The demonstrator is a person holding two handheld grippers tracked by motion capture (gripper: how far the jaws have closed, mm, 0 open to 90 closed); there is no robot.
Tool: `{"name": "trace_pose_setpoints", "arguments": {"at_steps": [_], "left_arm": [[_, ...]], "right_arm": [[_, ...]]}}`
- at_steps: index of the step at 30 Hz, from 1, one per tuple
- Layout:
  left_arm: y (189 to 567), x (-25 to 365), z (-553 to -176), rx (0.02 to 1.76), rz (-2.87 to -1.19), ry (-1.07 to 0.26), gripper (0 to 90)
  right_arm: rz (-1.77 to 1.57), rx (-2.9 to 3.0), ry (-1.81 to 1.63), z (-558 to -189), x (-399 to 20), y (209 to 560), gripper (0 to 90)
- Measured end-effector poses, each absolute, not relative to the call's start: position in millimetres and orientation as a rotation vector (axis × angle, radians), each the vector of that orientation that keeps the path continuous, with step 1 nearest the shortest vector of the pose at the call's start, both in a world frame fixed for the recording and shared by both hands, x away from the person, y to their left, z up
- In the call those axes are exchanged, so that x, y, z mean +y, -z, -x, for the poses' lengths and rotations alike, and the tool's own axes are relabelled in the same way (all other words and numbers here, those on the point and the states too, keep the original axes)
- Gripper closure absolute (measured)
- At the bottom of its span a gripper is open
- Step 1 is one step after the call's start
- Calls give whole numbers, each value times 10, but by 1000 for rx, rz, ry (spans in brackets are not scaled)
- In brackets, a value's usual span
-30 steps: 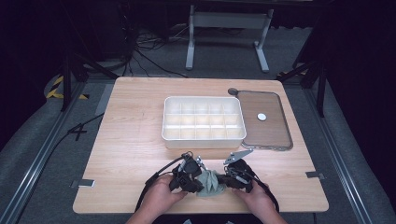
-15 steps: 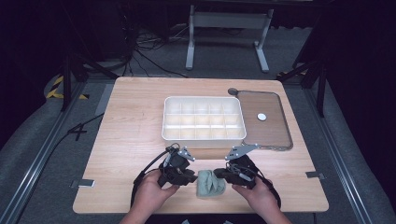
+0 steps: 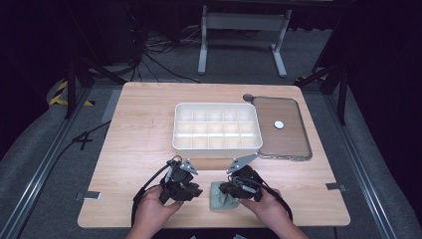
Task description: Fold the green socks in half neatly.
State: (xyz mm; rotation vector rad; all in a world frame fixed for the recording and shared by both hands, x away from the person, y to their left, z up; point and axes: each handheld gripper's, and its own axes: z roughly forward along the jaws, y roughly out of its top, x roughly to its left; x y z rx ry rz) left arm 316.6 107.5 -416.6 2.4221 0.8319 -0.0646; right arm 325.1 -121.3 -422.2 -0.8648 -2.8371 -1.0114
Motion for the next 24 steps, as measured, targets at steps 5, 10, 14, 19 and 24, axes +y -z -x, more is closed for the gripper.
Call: {"name": "trace_pose_setpoints", "arguments": {"at_steps": [5, 10, 14, 19, 24], "left_arm": [[4159, 1026, -3175, 818, -2422, 70, 740], [4178, 919, -3184, 787, -2431, 92, 740], [4202, 792, -3178, 743, -2425, 93, 739], [4267, 584, -3187, 712, -2435, 63, 743], [4379, 482, -3234, 721, -2524, 35, 751]], "right_arm": [[897, -2853, 949, -3267, -1254, 4321, 848], [926, -2846, 912, -3281, -1274, 4477, 861], [931, -2869, 935, -3239, -1261, 4498, 865], [949, -2851, 953, -3229, -1282, 4508, 864], [946, -2859, 969, -3211, -1285, 4509, 859]]}}
